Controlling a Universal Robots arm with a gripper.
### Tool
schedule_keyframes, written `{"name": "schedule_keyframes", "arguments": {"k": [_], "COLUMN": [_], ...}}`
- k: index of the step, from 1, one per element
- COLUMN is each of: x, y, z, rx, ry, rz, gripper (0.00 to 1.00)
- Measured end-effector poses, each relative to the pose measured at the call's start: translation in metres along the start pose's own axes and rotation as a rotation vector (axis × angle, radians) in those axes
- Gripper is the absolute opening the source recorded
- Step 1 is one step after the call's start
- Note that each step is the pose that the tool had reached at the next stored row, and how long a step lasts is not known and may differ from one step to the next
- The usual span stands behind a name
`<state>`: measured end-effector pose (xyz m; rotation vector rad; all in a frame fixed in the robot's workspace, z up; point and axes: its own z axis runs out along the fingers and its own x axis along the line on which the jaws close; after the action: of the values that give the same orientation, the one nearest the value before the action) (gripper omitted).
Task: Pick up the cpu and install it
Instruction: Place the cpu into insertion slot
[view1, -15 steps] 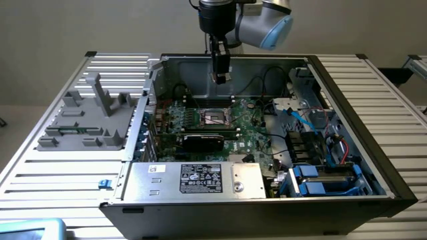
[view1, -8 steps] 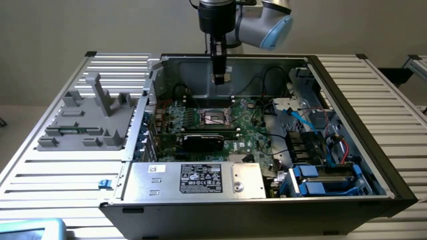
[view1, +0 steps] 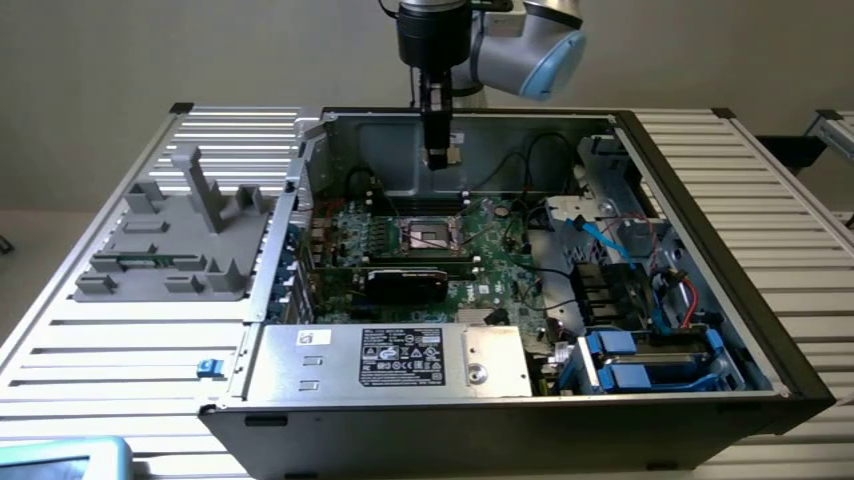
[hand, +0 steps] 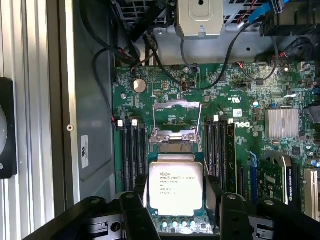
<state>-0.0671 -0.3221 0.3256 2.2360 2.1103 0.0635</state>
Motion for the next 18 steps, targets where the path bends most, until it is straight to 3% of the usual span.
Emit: {"name": "schedule_keyframes", "arguments": {"k": [3,5,6,8,9,18], "x": [-0.0001,0.0,-0.0001,-0.0002,-0.0002,-0.0005], "y": [-0.0006,-0.0008,-0.0009,-0.0009,-0.0009,-0.0012], "z": [0.0003,0.0006,0.0008,0.0013,0.0015,0.0062], "rx": [0.0022,0.0084,0.0136,0.0311,0.0366,0.0398], "ry": [0.0016,0.0018,0.0018,0.001,0.0011,0.0039], "rz": [0.0,0.0,-0.001,-0.001,-0.002,-0.006], "gripper": [0.55,0.55,0.55,0.55,0.55,0.55]}}
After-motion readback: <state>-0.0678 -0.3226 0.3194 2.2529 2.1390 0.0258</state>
